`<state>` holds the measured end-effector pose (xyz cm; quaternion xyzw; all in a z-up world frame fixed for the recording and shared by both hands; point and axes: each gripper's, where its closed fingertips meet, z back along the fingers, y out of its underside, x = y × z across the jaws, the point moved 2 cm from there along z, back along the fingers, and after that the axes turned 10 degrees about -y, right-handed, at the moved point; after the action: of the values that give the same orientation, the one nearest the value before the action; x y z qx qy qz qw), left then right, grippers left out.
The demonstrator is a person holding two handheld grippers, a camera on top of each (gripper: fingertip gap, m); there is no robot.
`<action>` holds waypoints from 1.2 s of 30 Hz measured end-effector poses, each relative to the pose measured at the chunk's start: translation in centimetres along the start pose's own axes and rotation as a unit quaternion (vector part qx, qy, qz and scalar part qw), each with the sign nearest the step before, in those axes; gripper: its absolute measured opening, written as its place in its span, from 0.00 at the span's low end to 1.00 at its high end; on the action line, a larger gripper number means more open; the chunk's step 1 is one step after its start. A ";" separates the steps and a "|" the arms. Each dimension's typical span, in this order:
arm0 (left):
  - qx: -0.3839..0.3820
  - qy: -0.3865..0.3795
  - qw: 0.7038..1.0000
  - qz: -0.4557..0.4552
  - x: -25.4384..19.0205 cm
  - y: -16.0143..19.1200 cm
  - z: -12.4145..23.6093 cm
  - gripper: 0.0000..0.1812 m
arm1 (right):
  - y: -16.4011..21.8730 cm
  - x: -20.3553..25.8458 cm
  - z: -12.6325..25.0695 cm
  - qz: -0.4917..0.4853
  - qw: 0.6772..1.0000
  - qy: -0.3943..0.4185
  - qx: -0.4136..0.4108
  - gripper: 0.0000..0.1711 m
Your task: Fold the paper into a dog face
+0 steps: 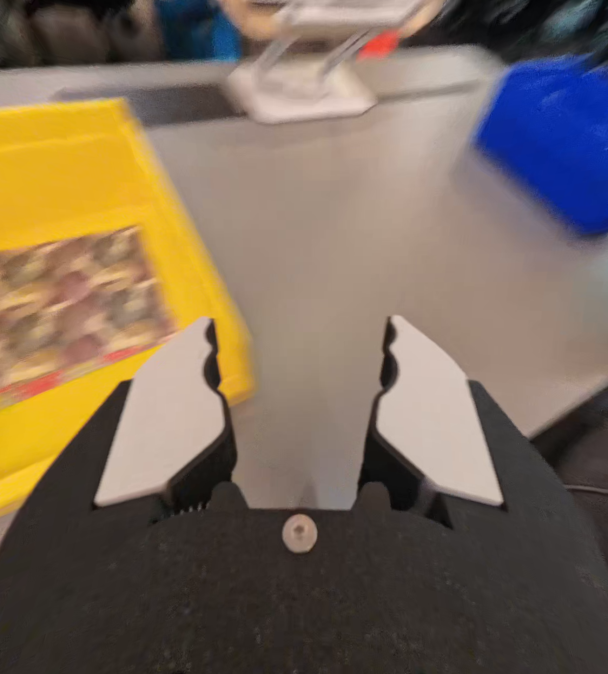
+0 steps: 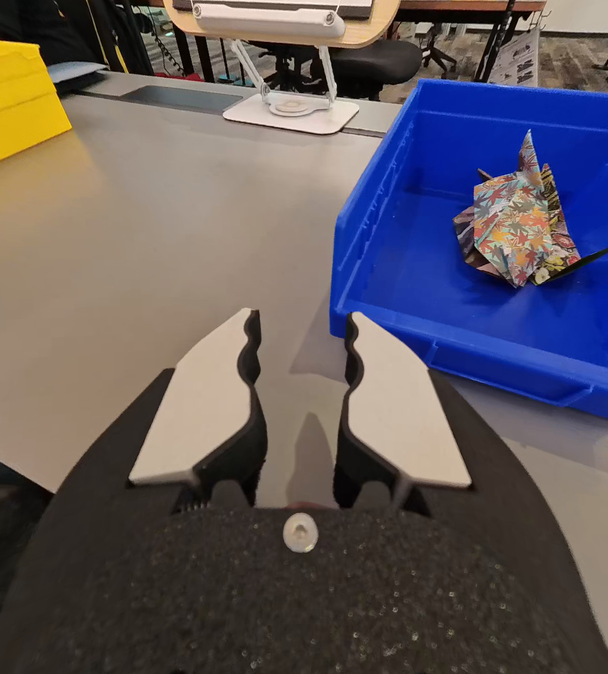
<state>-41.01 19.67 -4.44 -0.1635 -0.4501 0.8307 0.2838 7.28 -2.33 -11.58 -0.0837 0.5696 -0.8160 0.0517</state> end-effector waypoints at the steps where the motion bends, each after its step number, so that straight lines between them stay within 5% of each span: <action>1: 0.040 -0.062 0.997 -0.019 3.5 0.1 -0.9 0.53 | -0.1 0.0 -0.1 -0.004 1.000 -0.005 -0.003 0.25; 4: 0.129 -0.169 0.975 -0.068 11.1 1.1 -5.1 0.52 | -0.2 0.0 -0.5 -0.017 1.000 -0.017 -0.007 0.25; 12: 0.268 -0.131 0.954 -0.010 15.9 4.5 -13.4 0.61 | -0.2 0.7 -1.9 0.002 1.000 -0.031 0.004 0.25; 28: 0.311 -0.121 0.943 -0.003 16.1 6.1 -14.3 0.56 | 0.2 0.9 -2.8 0.017 0.999 -0.031 0.024 0.23; 32: 0.294 -0.121 0.948 -0.001 16.2 5.7 -13.9 0.34 | 0.2 1.0 -2.8 0.019 0.999 -0.035 0.024 0.23; 36: 0.300 -0.117 0.947 -0.003 16.1 5.8 -13.6 0.30 | 0.2 1.1 -2.8 0.020 0.999 -0.038 0.025 0.23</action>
<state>-48.33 36.03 -16.95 0.0285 -0.2107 0.9398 0.2674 5.67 -0.06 -12.65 -0.1018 0.5478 -0.8253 0.0919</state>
